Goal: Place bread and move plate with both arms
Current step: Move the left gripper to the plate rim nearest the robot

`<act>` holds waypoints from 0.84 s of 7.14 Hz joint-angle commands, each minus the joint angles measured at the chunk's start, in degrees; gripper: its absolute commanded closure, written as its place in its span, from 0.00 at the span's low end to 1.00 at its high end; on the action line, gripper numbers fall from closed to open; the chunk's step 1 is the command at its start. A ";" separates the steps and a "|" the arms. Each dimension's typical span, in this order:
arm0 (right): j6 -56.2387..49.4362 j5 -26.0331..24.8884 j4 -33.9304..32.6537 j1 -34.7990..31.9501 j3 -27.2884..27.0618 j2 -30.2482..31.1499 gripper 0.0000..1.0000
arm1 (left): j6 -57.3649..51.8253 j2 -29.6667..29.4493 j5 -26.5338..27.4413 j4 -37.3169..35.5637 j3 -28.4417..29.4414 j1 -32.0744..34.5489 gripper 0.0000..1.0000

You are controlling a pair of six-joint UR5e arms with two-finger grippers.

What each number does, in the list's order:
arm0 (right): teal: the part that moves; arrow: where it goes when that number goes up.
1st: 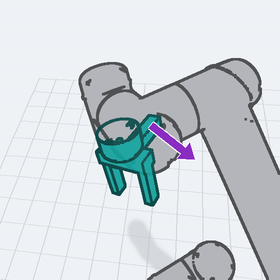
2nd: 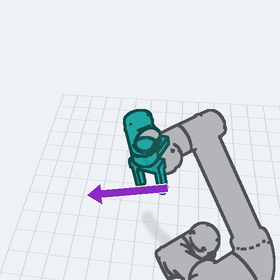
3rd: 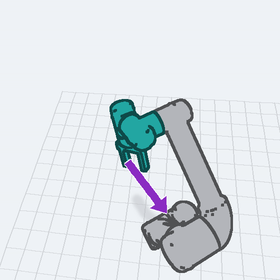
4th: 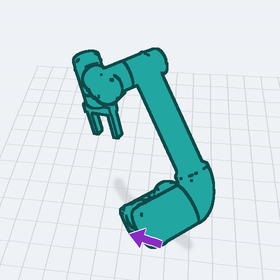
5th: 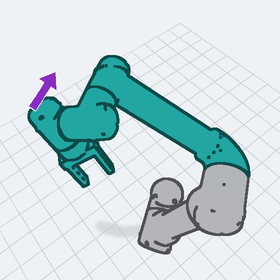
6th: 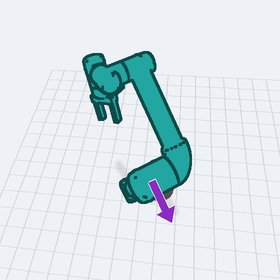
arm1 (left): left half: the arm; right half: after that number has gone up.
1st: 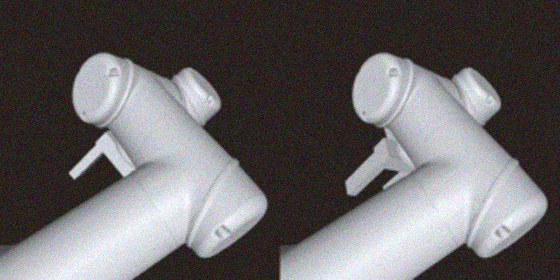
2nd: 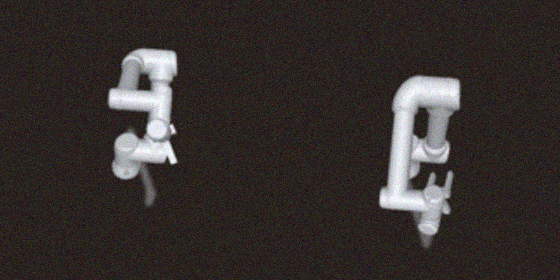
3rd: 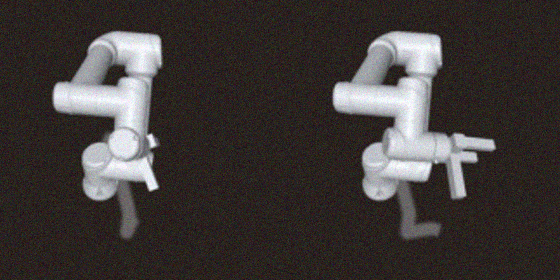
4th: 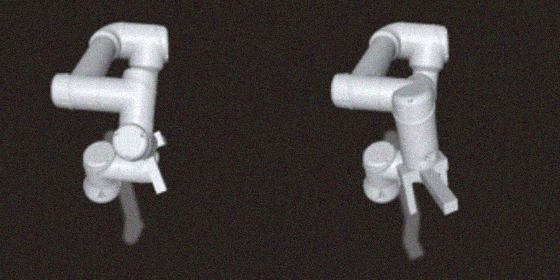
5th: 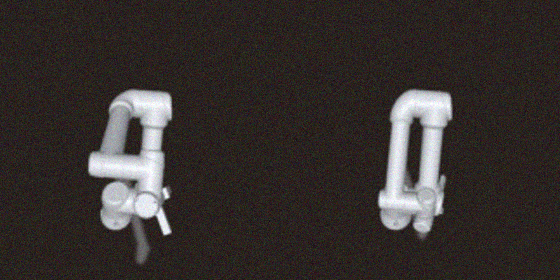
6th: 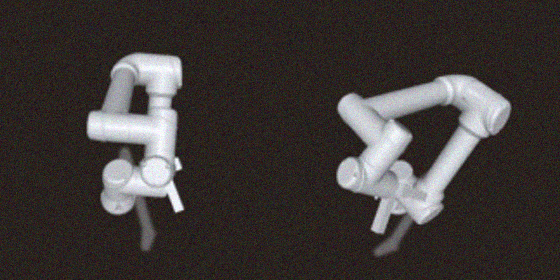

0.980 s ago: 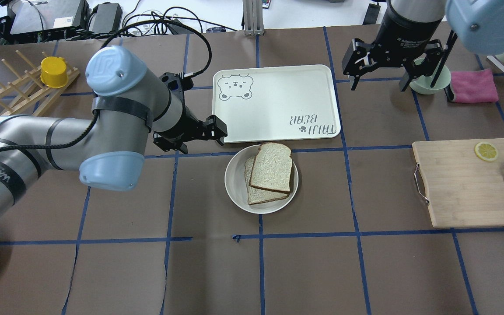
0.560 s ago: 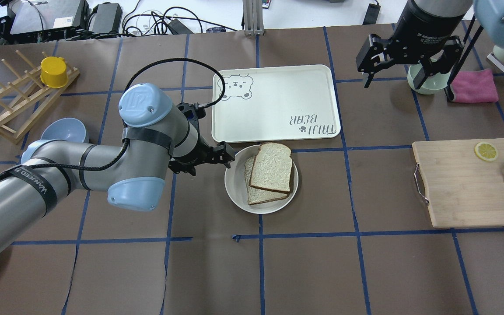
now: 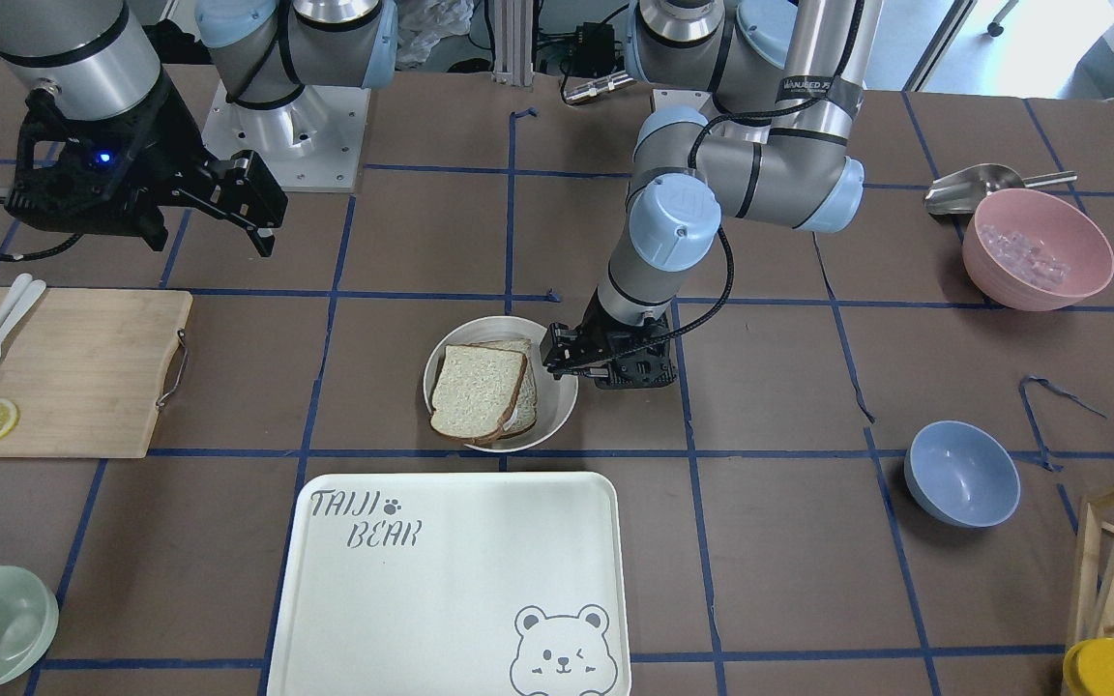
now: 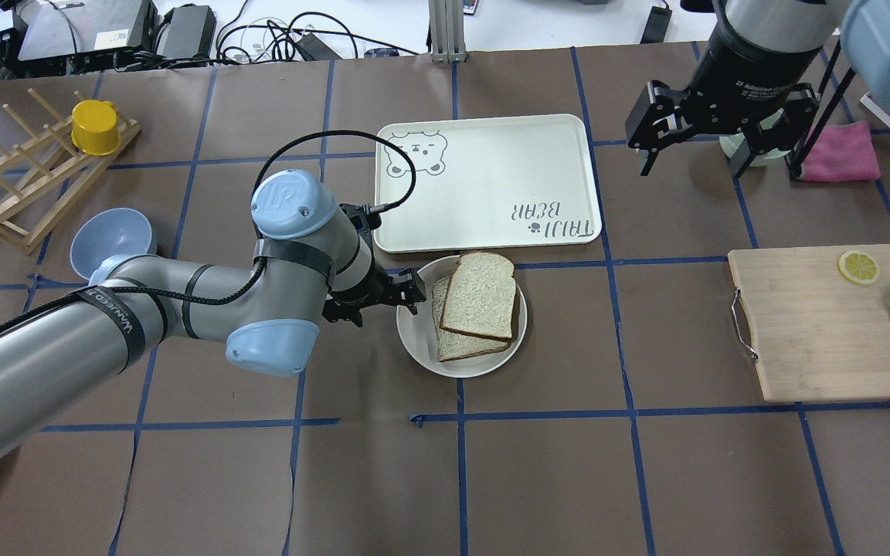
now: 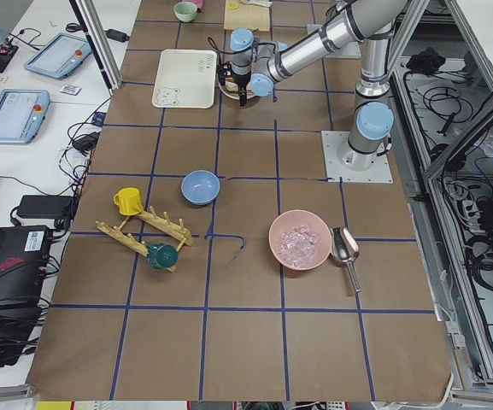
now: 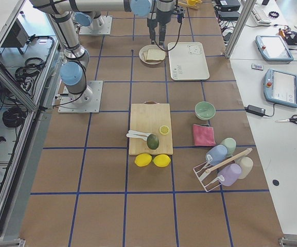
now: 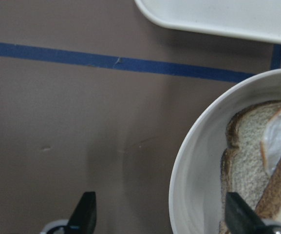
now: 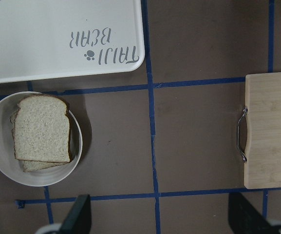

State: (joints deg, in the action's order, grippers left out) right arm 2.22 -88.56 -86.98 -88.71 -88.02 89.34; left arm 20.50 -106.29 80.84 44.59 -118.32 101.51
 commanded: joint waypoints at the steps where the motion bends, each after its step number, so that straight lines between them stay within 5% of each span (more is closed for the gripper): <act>1: -0.03 -0.47 -0.12 -0.15 -0.40 0.13 0.00 | 2.52 -1.20 -0.67 0.14 0.02 0.96 0.40; 3: -0.11 -0.56 -0.55 -0.15 -0.57 0.13 0.00 | 2.53 -2.07 -0.68 -0.12 0.02 1.14 0.40; 6: -0.20 -0.64 -0.56 -0.15 -0.58 0.13 0.00 | 2.53 -2.17 -1.64 -0.56 0.11 1.14 0.80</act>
State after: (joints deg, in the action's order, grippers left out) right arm 2.05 -89.14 -87.56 -88.86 -88.59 89.47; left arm 23.05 -108.41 79.81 44.24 -118.27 102.65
